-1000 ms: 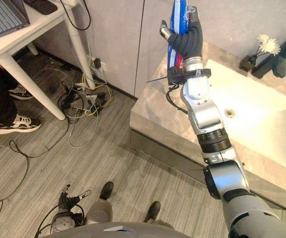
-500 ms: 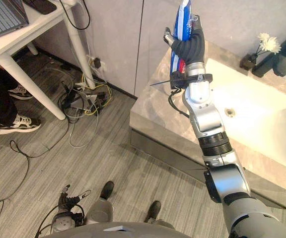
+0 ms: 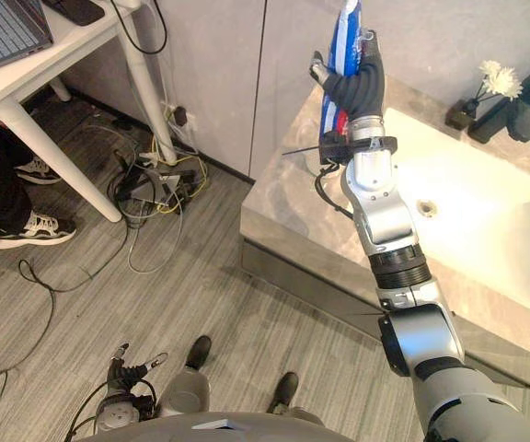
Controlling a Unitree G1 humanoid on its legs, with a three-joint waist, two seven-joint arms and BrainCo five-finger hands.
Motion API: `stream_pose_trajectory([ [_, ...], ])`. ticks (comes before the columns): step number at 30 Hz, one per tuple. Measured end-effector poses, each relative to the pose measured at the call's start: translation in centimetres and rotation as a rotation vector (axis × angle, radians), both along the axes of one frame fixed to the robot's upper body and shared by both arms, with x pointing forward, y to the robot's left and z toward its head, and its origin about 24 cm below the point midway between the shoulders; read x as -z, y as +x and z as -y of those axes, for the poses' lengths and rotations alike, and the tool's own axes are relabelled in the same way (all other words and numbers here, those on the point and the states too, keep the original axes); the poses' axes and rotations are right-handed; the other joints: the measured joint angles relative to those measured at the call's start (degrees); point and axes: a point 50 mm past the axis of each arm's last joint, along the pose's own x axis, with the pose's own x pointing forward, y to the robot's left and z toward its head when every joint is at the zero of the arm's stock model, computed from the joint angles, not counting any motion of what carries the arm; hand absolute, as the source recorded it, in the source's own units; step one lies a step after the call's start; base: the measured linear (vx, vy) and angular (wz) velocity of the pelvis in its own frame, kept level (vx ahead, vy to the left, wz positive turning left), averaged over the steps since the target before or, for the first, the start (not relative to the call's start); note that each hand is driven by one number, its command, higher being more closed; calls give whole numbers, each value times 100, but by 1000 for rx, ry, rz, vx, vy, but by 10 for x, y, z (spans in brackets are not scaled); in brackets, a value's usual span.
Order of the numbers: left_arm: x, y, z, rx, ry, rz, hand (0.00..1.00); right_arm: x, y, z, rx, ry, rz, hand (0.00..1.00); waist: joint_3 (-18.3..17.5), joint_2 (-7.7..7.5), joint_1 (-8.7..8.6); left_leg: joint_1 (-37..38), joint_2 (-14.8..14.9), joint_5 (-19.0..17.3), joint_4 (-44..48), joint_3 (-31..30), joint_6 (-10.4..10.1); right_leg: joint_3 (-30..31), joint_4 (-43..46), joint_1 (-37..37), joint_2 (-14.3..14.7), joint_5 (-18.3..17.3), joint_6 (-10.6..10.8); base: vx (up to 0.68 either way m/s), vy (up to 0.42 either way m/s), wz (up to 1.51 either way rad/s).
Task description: Organize washtable
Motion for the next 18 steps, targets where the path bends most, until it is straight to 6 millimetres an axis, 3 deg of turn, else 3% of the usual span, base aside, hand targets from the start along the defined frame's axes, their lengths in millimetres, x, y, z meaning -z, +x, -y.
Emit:
stream_pose_trajectory([
  [18,1,-3,-1,-29,-7,-3,0,5,5,5,30,3,-36,100,43,-18,-5,-30,1,4,0,2,-4,3,2,-38,1,0,0,0,0,0],
])
